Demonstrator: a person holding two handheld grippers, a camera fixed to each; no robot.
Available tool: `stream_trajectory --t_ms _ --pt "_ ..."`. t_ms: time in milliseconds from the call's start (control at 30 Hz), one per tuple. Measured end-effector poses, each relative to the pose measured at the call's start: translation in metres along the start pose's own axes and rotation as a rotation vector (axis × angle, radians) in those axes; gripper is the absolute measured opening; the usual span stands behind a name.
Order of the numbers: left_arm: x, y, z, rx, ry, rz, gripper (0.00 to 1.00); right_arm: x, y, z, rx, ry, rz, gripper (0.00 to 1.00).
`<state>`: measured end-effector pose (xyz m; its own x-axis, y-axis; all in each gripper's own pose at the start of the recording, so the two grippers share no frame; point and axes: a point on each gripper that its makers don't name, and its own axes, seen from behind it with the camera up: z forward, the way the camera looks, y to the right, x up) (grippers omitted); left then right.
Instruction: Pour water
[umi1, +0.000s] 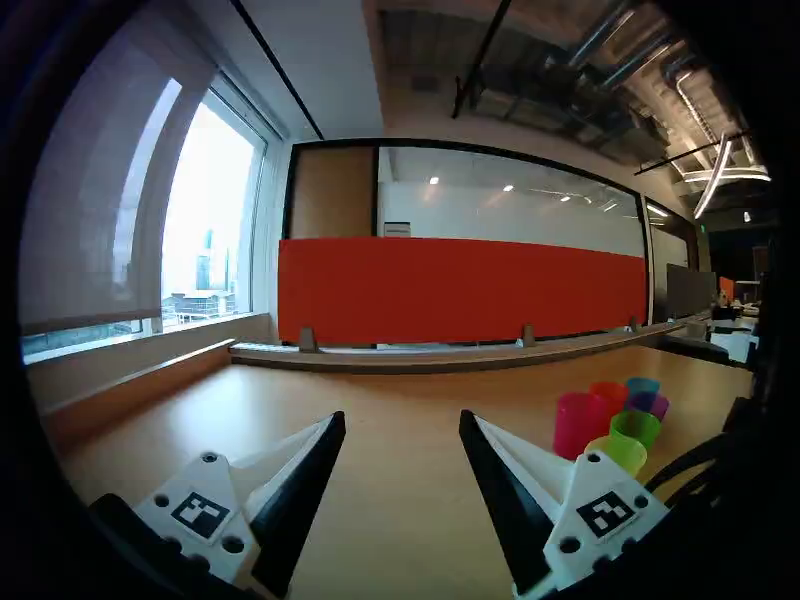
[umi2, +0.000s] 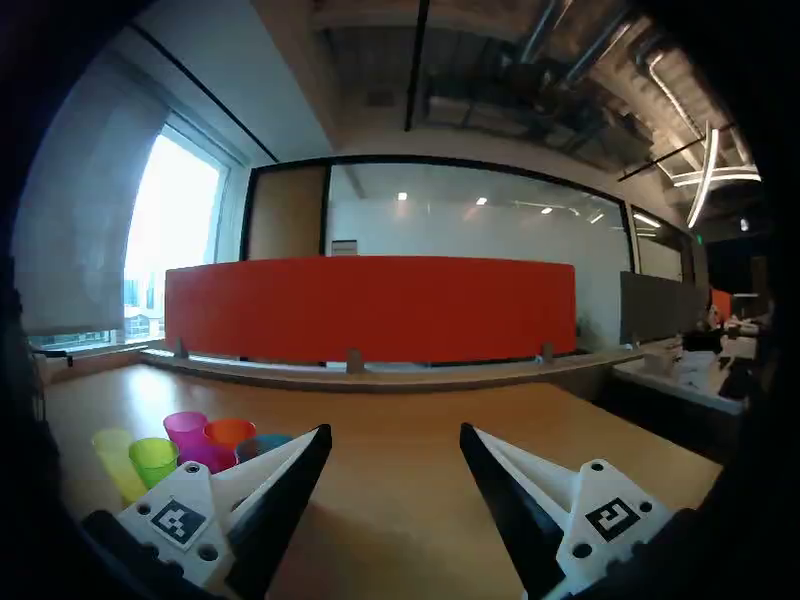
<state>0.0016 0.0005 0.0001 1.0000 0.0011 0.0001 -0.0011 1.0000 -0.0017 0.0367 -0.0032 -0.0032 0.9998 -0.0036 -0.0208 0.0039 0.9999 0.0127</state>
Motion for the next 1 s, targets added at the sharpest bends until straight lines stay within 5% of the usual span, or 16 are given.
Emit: stream_trajectory --t_ms 1000 --pt "0.056 0.016 0.008 -0.113 -0.033 0.042 0.84 0.086 0.006 0.012 0.024 0.014 -0.037 0.99"
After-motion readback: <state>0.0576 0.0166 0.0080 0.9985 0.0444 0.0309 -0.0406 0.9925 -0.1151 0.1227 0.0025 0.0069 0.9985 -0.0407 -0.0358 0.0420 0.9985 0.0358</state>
